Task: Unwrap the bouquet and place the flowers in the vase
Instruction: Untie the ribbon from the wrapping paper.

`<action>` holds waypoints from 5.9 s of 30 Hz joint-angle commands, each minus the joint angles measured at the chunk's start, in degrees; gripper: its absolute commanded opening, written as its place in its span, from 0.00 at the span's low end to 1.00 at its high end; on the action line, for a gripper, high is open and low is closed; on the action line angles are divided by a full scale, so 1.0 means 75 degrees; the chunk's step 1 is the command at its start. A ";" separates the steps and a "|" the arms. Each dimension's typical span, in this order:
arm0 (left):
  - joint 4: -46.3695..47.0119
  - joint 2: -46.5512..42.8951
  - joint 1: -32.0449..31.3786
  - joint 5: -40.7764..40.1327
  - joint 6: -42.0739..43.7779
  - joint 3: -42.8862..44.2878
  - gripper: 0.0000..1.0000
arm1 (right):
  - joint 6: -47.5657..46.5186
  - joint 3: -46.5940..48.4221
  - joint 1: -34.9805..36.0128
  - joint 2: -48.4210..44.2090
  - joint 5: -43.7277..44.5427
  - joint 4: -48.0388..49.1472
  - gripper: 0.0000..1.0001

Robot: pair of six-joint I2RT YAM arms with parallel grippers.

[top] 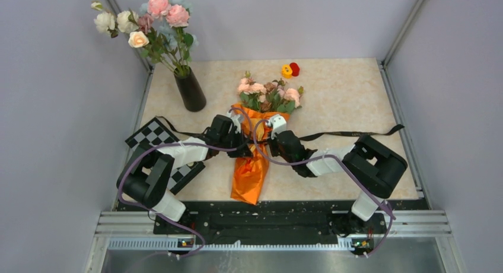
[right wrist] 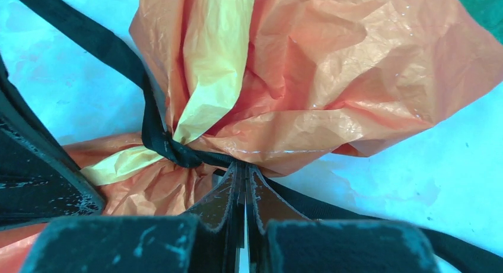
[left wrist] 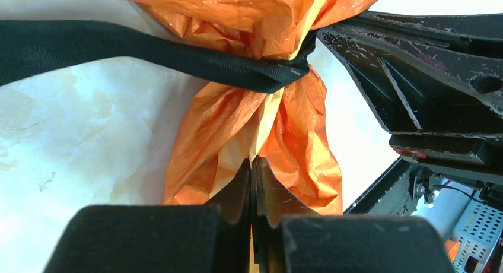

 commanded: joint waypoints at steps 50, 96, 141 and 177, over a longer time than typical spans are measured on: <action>-0.0015 -0.0303 -0.0008 -0.0075 -0.0129 -0.0317 0.00 | 0.1480 -0.0376 -0.2263 -0.1269 -0.5638 -0.0587 0.38; -0.0008 -0.0337 -0.0001 -0.0134 -0.0191 -0.0301 0.00 | 0.0966 0.0252 -0.2268 -0.0480 -0.5168 -0.0836 0.00; 0.0211 -0.0373 0.0177 -0.0170 -0.0213 -0.0477 0.00 | 0.2479 -0.1535 -0.2280 -0.2325 -0.3286 -0.1064 0.19; 0.0119 -0.0246 0.0178 -0.0133 -0.0138 -0.0274 0.00 | 0.0355 0.0909 -0.2111 -0.0693 -0.5502 -0.2305 0.41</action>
